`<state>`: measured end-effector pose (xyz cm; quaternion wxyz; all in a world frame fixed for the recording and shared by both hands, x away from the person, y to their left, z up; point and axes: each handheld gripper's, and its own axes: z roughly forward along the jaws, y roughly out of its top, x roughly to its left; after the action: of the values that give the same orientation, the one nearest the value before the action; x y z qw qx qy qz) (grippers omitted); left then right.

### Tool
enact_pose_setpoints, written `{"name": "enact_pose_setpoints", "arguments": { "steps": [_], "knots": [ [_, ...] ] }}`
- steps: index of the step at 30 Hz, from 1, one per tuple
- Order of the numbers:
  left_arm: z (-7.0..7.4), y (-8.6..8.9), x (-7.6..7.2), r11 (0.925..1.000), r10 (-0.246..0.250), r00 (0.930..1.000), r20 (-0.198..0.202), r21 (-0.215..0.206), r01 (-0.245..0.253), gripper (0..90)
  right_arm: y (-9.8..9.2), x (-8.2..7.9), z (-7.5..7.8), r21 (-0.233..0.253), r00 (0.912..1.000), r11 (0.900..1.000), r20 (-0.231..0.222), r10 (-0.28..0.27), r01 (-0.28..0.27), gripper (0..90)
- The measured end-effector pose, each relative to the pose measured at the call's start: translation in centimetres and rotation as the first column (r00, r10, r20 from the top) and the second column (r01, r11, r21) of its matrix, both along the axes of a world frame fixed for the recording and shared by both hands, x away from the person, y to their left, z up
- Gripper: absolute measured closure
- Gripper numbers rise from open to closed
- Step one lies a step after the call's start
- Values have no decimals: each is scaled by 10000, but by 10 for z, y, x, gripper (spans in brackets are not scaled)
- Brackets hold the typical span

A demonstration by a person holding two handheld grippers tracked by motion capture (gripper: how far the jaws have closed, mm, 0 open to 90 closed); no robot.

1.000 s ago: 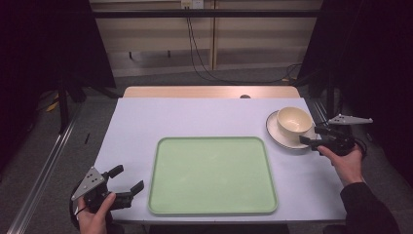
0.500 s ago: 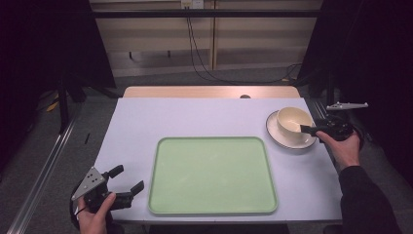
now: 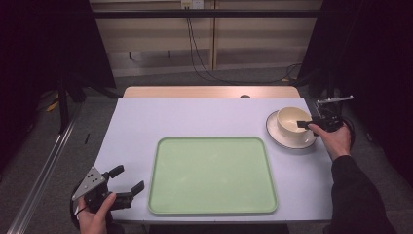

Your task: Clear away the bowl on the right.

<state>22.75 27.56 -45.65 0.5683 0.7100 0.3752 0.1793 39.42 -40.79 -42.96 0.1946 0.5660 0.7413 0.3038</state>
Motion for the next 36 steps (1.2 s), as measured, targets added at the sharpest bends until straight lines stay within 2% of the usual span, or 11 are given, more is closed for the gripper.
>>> {"name": "enact_pose_setpoints", "arguments": {
  "steps": [1, 5, 10, 11, 15, 19, 22, 26, 27, 28, 36],
  "knots": [
    [0, 0, 0, 10000, 3, 10000, 0, -35, -3, 19, 0, 1, -1, 31, 9999, 10000, -140, -42, 43, 341],
    [0, 1, 0, 10000, -7, 10000, 26, 17, 7, 19, 0, 6, -6, 246, 9997, 9996, -243, -96, 102, 380],
    [0, 0, 0, 10000, -52, 10000, 0, -35, 52, 19, -1, 10, -13, 156, 9978, 9999, -658, -35, 45, 437],
    [0, 0, 0, 10000, -20, 10000, -15, -35, 20, 19, -2, 11, -16, 202, 9973, 9998, -729, -1, 15, 474],
    [0, 0, 0, 10000, -63, 10000, 9, 21, 63, 19, -4, 11, -21, 343, 9978, 9994, -653, -66, 89, 529],
    [0, 0, 0, 9999, -120, 9999, 4, -35, 120, 19, -2, 13, -22, 214, 9979, 9997, -631, -131, 145, 548],
    [0, 0, 0, 9999, -142, 9999, -6, -22, 142, 19, -2, 15, -21, 134, 9953, 9992, -898, -371, 385, 606],
    [0, 0, 0, 10000, -68, 10000, 30, 26, 68, 19, -1, 16, -20, 63, 9929, 9983, -1044, -563, 573, 655],
    [0, 0, 0, 10000, -88, 10000, 11, -22, 88, 19, 0, 17, -19, -11, 9904, 9967, -1116, -810, 814, 678],
    [0, 0, 0, 10000, -88, 10000, 11, -22, 88, 19, -1, 18, -19, -50, 9900, 9966, -1144, -825, 825, 687],
    [0, 0, 0, 10000, -74, 10000, 2, 47, 74, 19, -2, 20, -19, 180, 9852, 9932, -1297, -1117, 1150, 750]
  ]
}}
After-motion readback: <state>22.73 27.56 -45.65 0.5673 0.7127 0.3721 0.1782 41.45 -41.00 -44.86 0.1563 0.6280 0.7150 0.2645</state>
